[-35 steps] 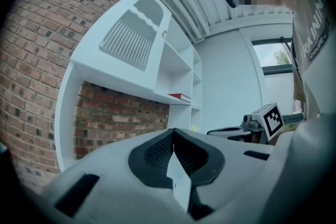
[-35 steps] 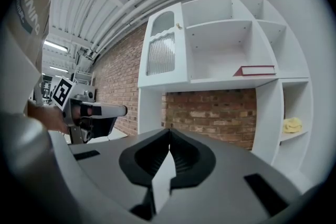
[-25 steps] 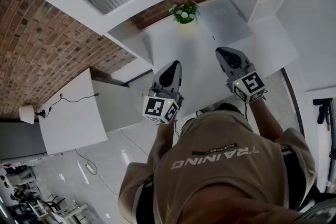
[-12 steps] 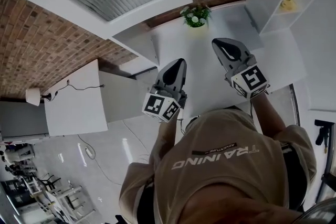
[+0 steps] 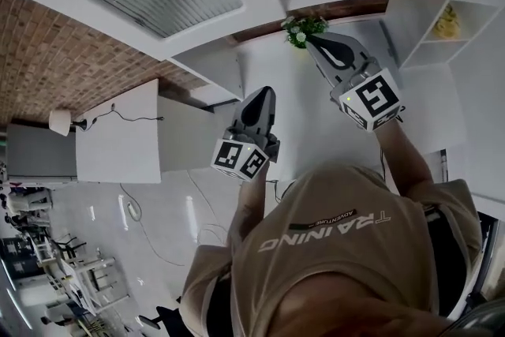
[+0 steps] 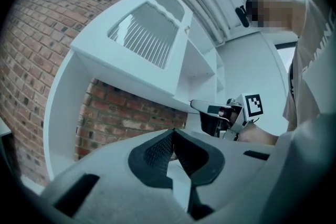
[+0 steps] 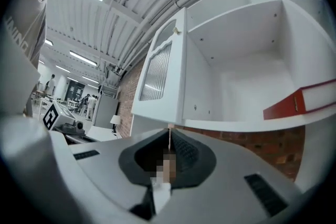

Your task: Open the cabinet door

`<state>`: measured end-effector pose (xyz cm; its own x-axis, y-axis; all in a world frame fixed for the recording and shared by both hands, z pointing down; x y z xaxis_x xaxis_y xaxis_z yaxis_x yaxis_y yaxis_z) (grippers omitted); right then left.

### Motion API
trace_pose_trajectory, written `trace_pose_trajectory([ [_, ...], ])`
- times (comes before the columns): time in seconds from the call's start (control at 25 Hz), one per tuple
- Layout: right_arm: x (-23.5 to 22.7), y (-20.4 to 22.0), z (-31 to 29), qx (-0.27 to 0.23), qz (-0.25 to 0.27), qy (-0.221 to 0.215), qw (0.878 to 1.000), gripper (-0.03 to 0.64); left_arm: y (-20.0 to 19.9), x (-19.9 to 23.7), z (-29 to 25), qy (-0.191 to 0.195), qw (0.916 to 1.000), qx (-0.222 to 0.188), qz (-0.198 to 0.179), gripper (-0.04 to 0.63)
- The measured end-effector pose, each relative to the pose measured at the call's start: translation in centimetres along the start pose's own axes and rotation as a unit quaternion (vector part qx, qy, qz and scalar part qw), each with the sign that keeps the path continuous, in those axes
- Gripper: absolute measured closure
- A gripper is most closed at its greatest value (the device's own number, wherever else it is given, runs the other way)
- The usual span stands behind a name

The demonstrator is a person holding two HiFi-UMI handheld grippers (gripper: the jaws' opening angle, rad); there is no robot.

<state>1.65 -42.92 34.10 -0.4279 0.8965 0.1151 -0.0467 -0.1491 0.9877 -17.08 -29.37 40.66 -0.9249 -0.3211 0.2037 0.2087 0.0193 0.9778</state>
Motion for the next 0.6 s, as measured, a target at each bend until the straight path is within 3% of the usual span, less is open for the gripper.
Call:
trace_pose_trajectory([
  [0.2, -1.2, -1.2, -1.0, -0.018, 0.001, -0.031, 0.999, 0.601, 0.8, -1.8, -1.2, -0.009, 0.9991, 0.016, -0.038, 0.588],
  [0.52, -1.9, -2.6, -4.0, -0.035, -0.004, -0.064, 0.997, 0.592, 2.9, -1.8, -0.9, -0.05, 0.9982, 0.032, 0.008, 0.588],
  [0.6, -2.2, -2.6, -4.5, -0.033, -0.015, -0.07, 0.997, 0.532, 3.1, -1.6, -0.8, -0.059, 0.9977, 0.028, 0.017, 0.588],
])
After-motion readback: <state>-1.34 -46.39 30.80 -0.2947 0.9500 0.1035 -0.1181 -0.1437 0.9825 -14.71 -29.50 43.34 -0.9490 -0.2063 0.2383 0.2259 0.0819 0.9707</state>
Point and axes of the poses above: the fingertips, and each gripper's own axes: z backward along the fingers, x to its left, y out of its underside, the point moved 9 cm from there along z, backward along the fingers
